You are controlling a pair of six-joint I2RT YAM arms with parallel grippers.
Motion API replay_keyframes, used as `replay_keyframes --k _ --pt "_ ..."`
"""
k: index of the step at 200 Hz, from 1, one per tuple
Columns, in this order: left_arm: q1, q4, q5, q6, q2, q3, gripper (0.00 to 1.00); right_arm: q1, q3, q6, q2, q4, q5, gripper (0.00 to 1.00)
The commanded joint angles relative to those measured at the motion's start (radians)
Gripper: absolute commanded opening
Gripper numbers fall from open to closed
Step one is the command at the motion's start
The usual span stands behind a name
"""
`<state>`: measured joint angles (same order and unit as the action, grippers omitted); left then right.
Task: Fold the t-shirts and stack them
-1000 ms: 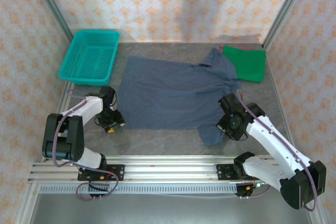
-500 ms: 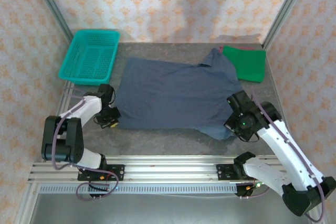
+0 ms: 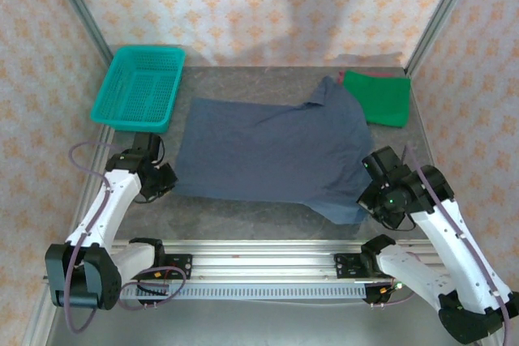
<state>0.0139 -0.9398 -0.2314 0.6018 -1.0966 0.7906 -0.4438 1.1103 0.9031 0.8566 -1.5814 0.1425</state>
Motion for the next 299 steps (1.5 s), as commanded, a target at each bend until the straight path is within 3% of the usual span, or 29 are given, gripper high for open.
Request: replay_keyframes --k 1,50,104,192,287,293,299 --pt "0.006 -0.018 0.01 0.01 -0.043 0.052 0.0 0.006 0.045 -0.068 0.095 0.051 -0.017 0.0" --pt "0.001 0.031 0.01 -0.059 -0.24 0.225 0.0 0.105 0.176 -0.342 0.428 0.191 -0.065 0.0" --pt "-0.002 0.048 0.001 -0.14 -0.427 0.375 0.0 0.184 0.388 -0.566 0.731 0.204 -0.16 0.0" --pt "-0.001 0.065 0.016 -0.191 -0.616 0.471 0.0 0.241 0.524 -0.703 0.901 0.241 -0.255 0.0" --pt "-0.011 0.047 0.039 -0.228 -0.797 0.631 0.0 0.249 0.591 -0.711 1.018 0.259 -0.269 0.0" --pt "-0.012 0.051 0.041 -0.225 -0.801 0.633 0.07 0.249 0.594 -0.711 1.021 0.261 -0.268 0.0" --pt "-0.011 0.059 0.044 -0.22 -0.802 0.633 0.2 0.249 0.597 -0.709 1.025 0.264 -0.265 0.0"
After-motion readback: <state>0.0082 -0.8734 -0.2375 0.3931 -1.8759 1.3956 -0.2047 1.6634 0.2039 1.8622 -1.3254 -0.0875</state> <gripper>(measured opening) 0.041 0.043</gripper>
